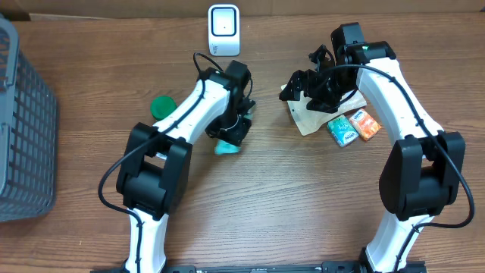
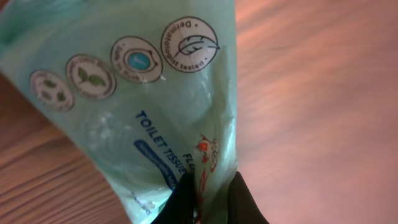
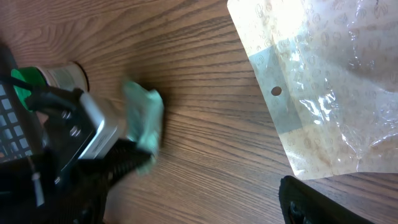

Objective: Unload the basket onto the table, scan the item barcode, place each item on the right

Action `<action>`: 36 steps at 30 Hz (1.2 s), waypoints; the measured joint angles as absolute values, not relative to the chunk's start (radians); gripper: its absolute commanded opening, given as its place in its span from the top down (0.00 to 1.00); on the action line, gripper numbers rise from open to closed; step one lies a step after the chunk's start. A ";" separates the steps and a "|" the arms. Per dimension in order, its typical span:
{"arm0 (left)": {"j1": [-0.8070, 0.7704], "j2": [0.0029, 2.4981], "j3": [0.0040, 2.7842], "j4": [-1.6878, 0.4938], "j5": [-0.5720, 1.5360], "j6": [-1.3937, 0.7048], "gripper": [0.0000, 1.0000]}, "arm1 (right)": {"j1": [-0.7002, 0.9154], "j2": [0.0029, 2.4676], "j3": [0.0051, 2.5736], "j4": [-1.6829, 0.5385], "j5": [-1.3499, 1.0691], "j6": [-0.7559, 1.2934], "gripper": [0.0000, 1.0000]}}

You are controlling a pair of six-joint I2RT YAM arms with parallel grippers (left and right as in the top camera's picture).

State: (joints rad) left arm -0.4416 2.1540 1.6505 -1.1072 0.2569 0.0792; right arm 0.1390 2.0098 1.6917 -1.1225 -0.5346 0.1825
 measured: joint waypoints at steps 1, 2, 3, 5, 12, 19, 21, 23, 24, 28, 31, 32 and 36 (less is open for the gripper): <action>-0.421 2.150 1.651 -1.103 0.419 0.117 0.96 | 0.139 2.010 1.692 -1.122 -0.535 0.183 0.14; -0.414 2.148 1.651 -1.103 0.480 0.133 0.96 | 0.139 2.010 1.692 -1.122 -0.535 0.183 0.14; -0.396 2.147 1.651 -1.110 0.606 0.161 0.96 | 0.139 2.010 1.692 -1.122 -0.535 0.183 0.14; -0.356 2.147 1.648 -1.122 0.790 0.210 0.96 | 0.139 2.010 1.692 -1.122 -0.535 0.183 0.14; -0.198 2.134 1.424 -0.936 1.155 0.261 0.96 | 0.139 2.010 1.692 -1.122 -0.535 0.183 0.14; -0.097 2.134 1.274 -0.780 1.058 0.133 0.95 | 0.139 2.010 1.692 -1.118 -0.535 0.183 0.14; -0.098 2.134 1.274 -0.786 1.019 0.110 0.87 | 0.139 2.010 1.692 -1.117 -0.535 0.183 0.14; -0.099 2.134 1.278 -0.805 0.988 0.096 0.79 | 0.139 2.010 1.692 -1.115 -0.535 0.182 0.14; -0.102 2.134 1.289 -0.831 0.956 0.088 0.72 | 0.139 2.010 1.692 -1.113 -0.534 0.183 0.14; -0.105 2.134 1.351 -0.919 0.857 0.074 0.57 | 0.139 2.010 1.692 -1.107 -0.535 0.182 0.13; -0.105 2.132 1.462 -1.034 0.740 0.064 0.48 | 0.139 2.010 1.692 -1.104 -0.535 0.183 0.14; -0.111 2.130 1.489 -1.062 0.706 0.065 0.47 | 0.139 2.010 1.692 -1.103 -0.535 0.183 0.14; -0.167 2.096 1.552 -1.114 0.525 0.061 0.45 | 0.139 2.010 1.692 -1.103 -0.530 0.183 0.13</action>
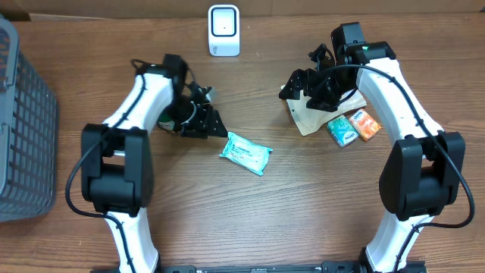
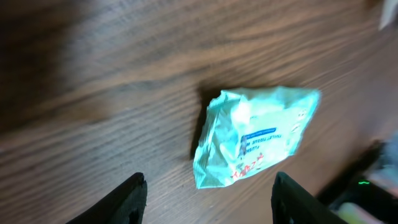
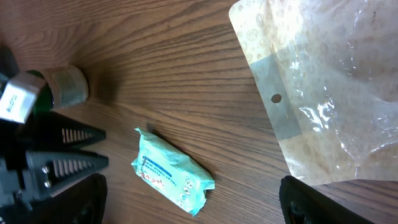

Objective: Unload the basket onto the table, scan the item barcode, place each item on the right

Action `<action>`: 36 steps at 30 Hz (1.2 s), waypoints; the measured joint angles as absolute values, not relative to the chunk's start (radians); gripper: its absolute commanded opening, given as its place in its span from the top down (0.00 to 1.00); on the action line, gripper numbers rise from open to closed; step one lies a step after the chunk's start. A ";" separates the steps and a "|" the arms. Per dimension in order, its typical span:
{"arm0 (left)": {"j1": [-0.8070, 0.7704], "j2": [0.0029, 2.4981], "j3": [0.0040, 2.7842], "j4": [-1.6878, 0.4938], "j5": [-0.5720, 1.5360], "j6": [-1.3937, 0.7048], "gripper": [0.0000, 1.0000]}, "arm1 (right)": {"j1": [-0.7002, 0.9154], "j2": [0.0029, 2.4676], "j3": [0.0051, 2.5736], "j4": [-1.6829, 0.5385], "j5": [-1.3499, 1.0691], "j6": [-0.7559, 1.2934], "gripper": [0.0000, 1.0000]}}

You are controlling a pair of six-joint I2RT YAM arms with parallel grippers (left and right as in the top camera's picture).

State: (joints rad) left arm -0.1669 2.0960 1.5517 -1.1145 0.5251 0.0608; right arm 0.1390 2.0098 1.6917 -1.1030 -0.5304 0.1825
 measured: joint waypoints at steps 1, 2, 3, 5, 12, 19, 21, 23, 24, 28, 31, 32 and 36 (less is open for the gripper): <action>-0.200 2.093 1.550 -1.113 0.479 0.061 0.45 | 0.139 2.010 1.692 -1.103 -0.527 0.183 0.13; -0.233 2.093 1.544 -1.103 0.442 0.061 0.45 | 0.139 2.010 1.692 -1.103 -0.524 0.183 0.13; -0.272 2.093 1.534 -1.092 0.403 0.061 0.45 | 0.139 2.010 1.692 -1.103 -0.523 0.183 0.13; -0.331 2.093 1.509 -1.065 0.350 0.061 0.46 | 0.139 2.010 1.692 -1.103 -0.520 0.183 0.13; -0.390 2.069 1.411 -0.947 0.287 0.054 0.68 | 0.139 2.010 1.692 -1.111 -0.517 0.183 0.13; -0.385 2.014 1.315 -0.822 0.323 0.043 0.96 | 0.139 2.010 1.692 -1.111 -0.516 0.183 0.13; -0.384 2.014 1.315 -0.822 0.323 0.035 0.96 | 0.139 2.010 1.692 -1.111 -0.516 0.183 0.13; -0.375 2.014 1.317 -0.828 0.326 0.023 0.96 | 0.139 2.010 1.692 -1.111 -0.516 0.183 0.13; -0.370 2.014 1.323 -0.841 0.321 0.009 0.96 | 0.139 2.010 1.692 -1.112 -0.516 0.183 0.13; -0.344 2.009 1.364 -0.924 0.191 -0.061 0.96 | 0.139 2.010 1.692 -1.113 -0.516 0.183 0.13; -0.319 1.970 1.388 -0.963 0.014 -0.115 0.96 | 0.139 2.010 1.692 -1.114 -0.516 0.183 0.13; -0.314 1.947 1.390 -0.961 -0.017 -0.128 0.96 | 0.139 2.010 1.692 -1.114 -0.516 0.183 0.13; -0.315 1.860 1.404 -0.955 0.001 -0.168 0.96 | 0.139 2.010 1.692 -1.114 -0.517 0.183 0.13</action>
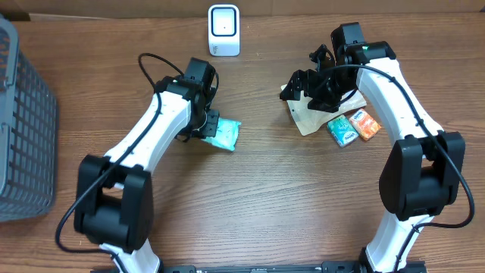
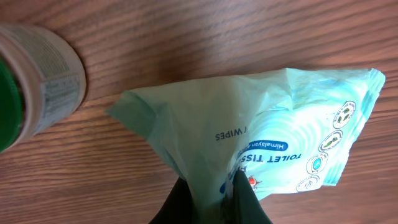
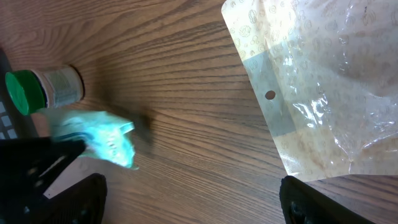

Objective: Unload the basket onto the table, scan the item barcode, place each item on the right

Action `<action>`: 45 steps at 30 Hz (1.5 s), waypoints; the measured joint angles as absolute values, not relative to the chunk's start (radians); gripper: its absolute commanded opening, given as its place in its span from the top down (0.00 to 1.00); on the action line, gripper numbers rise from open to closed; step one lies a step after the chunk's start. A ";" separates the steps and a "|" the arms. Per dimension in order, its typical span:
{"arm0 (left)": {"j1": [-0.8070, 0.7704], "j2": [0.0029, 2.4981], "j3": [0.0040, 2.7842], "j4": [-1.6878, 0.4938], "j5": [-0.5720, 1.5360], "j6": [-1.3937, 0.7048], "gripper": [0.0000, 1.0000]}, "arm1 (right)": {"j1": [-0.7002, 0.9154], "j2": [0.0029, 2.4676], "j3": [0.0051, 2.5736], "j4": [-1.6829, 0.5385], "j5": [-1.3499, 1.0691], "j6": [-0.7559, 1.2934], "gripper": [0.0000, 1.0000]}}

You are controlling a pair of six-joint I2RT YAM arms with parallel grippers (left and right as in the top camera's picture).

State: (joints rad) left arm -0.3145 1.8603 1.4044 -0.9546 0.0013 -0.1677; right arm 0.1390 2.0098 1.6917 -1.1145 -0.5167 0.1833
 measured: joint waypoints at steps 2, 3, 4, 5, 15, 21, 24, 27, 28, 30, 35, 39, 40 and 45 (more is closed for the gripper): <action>-0.315 1.844 1.413 -0.952 0.038 -0.191 0.96 | 0.139 2.010 1.692 -1.114 -0.517 0.184 0.13; -0.314 1.844 1.414 -0.947 0.062 -0.199 0.96 | 0.140 2.010 1.692 -1.115 -0.516 0.184 0.13; -0.314 1.844 1.414 -0.943 0.083 -0.204 0.96 | 0.141 2.010 1.692 -1.114 -0.517 0.184 0.12; -0.311 1.844 1.414 -0.931 0.119 -0.208 0.96 | 0.144 2.010 1.692 -1.114 -0.517 0.184 0.13; -0.170 1.844 1.414 -0.875 0.543 -0.212 0.96 | 0.222 2.010 1.692 -1.053 -0.691 0.145 0.13; -0.107 1.844 1.414 -0.875 0.678 -0.212 0.96 | 0.298 2.010 1.692 -0.995 -0.778 0.117 0.15; -0.109 1.844 1.414 -0.875 0.739 -0.211 0.96 | 0.345 2.010 1.692 -0.941 -0.788 0.111 0.30; -0.109 1.844 1.414 -0.875 0.776 -0.211 0.96 | 0.369 2.010 1.692 -0.915 -0.787 0.107 0.57; -0.109 1.844 1.414 -0.875 0.779 -0.211 0.96 | 0.369 2.010 1.692 -0.913 -0.783 0.115 0.67; -0.109 1.844 1.414 -0.875 0.786 -0.211 0.96 | 0.367 2.010 1.692 -0.910 -0.768 0.120 0.90; -0.109 1.844 1.414 -0.874 0.792 -0.207 0.79 | 0.363 2.010 1.692 -0.900 -0.759 0.131 0.96; -0.110 1.844 1.414 -0.876 0.750 -0.200 0.44 | 0.363 2.010 1.692 -0.892 -0.749 0.141 0.96; -0.110 1.844 1.414 -0.879 0.727 -0.193 0.41 | 0.363 2.010 1.692 -0.891 -0.741 0.154 0.96; -0.112 1.844 1.414 -0.886 0.501 -0.176 0.24 | 0.363 2.010 1.692 -0.894 -0.662 0.366 0.96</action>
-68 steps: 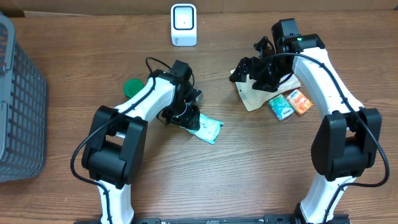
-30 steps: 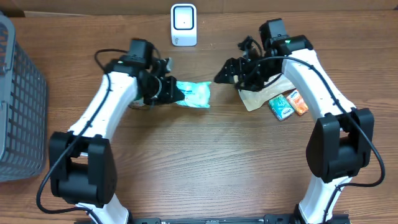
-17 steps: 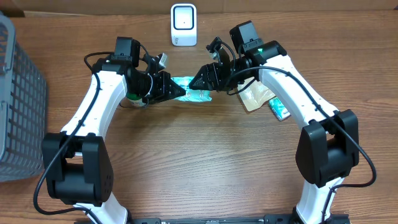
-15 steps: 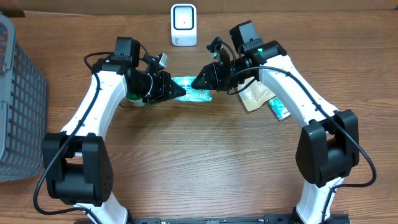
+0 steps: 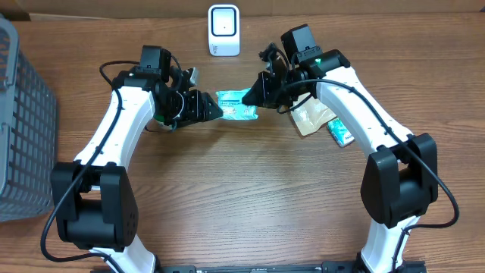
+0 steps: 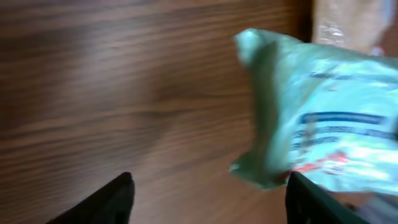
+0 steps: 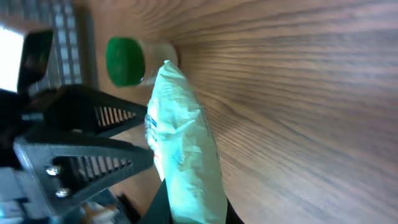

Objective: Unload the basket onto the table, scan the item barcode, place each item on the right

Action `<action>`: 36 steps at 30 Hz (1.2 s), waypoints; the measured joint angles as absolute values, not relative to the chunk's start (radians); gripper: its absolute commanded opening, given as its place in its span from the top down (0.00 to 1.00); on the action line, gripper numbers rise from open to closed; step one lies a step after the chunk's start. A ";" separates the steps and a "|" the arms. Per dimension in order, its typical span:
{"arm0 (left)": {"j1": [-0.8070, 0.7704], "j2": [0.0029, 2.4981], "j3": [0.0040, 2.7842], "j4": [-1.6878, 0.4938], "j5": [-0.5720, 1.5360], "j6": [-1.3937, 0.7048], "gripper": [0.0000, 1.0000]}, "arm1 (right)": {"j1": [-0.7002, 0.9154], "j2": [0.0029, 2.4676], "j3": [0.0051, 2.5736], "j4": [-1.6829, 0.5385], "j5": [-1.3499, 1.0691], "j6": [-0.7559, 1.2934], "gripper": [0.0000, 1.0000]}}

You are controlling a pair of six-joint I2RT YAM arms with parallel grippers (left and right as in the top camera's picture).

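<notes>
A pale green pack of toilet wipes (image 5: 236,105) hangs above the table in front of the white scanner (image 5: 223,30). My right gripper (image 5: 254,95) is shut on the pack's right end; in the right wrist view the pack (image 7: 183,149) fills the space between its jaws (image 7: 189,208). My left gripper (image 5: 214,112) stands open just left of the pack, not touching it. In the left wrist view its two fingers (image 6: 115,199) are wide apart, with the pack (image 6: 317,124) ahead at the right.
A grey basket (image 5: 23,129) stands at the left edge. A green-capped bottle (image 7: 127,59) lies under the left arm. A clear and brown bag (image 5: 312,120) and a small teal pack (image 5: 341,134) lie under the right arm.
My left gripper was shut on the wipes near the bottle and is now open. My right gripper has moved left from over the bag and shut on the pack.
First my left gripper held the wipes at mid-table. Then the pack lay flat on the table with the left gripper open beside it. The left gripper then held it again near the bottle. Now the right gripper holds it before the scanner.
</notes>
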State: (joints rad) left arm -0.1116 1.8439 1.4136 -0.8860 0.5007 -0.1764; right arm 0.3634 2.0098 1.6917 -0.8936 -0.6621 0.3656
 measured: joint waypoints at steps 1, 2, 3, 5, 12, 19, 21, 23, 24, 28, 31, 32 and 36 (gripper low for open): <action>-0.112 1.844 1.414 -0.881 0.472 -0.177 0.17 | 0.363 2.010 1.692 -0.895 -0.662 0.397 0.96; -0.115 1.844 1.414 -0.870 0.440 -0.177 0.13 | 0.363 2.010 1.692 -0.899 -0.673 0.447 0.96; -0.121 1.844 1.413 -0.844 0.410 -0.172 0.12 | 0.363 2.010 1.692 -0.900 -0.685 0.467 0.96; -0.131 1.844 1.404 -0.785 0.393 -0.181 0.11 | 0.360 2.010 1.692 -0.905 -0.722 0.505 0.96; -0.080 1.844 1.324 -0.645 0.595 -0.292 0.16 | 0.337 2.010 1.692 -0.910 -0.796 0.545 0.96; -0.073 1.843 1.320 -0.598 0.646 -0.277 0.19 | 0.307 2.010 1.692 -0.909 -0.862 0.566 0.96; -0.100 1.833 1.320 -0.593 0.593 -0.242 0.19 | 0.289 2.010 1.692 -0.913 -0.874 0.567 0.96; -0.146 1.805 1.320 -0.584 0.487 -0.200 0.19 | 0.275 2.010 1.692 -0.917 -0.883 0.569 0.96; -0.172 1.780 1.320 -0.579 0.422 -0.181 0.19 | 0.268 2.010 1.692 -0.917 -0.887 0.569 0.96; -0.249 1.668 1.318 -0.575 0.240 -0.137 0.18 | 0.250 2.010 1.692 -0.910 -0.901 0.571 0.96; -0.312 1.591 1.319 -0.607 0.120 -0.097 0.16 | 0.238 2.010 1.692 -0.902 -0.907 0.575 0.96; -0.344 1.576 1.318 -0.626 0.063 -0.088 0.16 | 0.234 2.010 1.692 -0.899 -0.910 0.576 0.96; -0.517 1.561 1.264 -0.576 -0.146 -0.062 0.14 | 0.210 2.010 1.692 -0.898 -0.937 0.576 0.96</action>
State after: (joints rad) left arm -0.5171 1.5612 1.2644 -0.5758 -0.1459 -0.0620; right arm 0.2096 2.0098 1.6917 -0.8982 -0.9375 0.5758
